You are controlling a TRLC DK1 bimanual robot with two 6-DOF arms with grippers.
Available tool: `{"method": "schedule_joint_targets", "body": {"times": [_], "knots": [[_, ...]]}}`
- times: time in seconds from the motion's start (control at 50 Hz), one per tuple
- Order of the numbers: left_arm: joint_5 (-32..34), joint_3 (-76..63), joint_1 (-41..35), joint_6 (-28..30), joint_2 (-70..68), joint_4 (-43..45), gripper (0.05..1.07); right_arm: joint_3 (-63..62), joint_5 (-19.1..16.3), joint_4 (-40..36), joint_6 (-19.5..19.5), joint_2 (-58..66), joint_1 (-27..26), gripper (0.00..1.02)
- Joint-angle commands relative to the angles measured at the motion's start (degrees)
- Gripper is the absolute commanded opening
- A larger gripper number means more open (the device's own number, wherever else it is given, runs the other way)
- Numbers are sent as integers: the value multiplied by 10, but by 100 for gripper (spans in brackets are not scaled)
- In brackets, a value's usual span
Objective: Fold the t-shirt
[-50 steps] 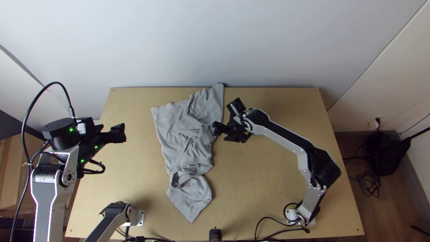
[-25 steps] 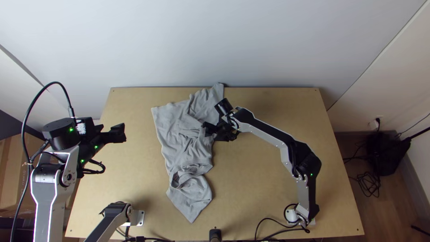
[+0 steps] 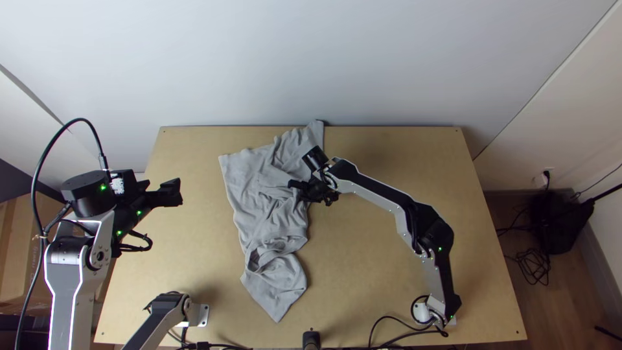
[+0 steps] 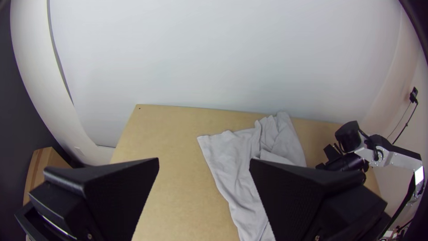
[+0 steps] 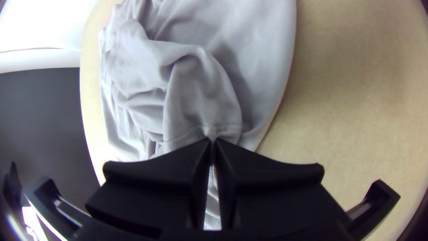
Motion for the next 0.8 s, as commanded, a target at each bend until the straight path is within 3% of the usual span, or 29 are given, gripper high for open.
{"method": "schedule_joint_targets", "body": {"times": [0.0,0.36,0.78], "knots": [[4,-11,-4,4,9,2,103,-42,6,-1,-20,-79,-7,2],[4,6,-98,18,116,106,103,-210,6,-23,-32,-305,-93,2],[4,160,-250,-11,385,198,103,-397,7,-61,-37,-473,-232,2]]}}
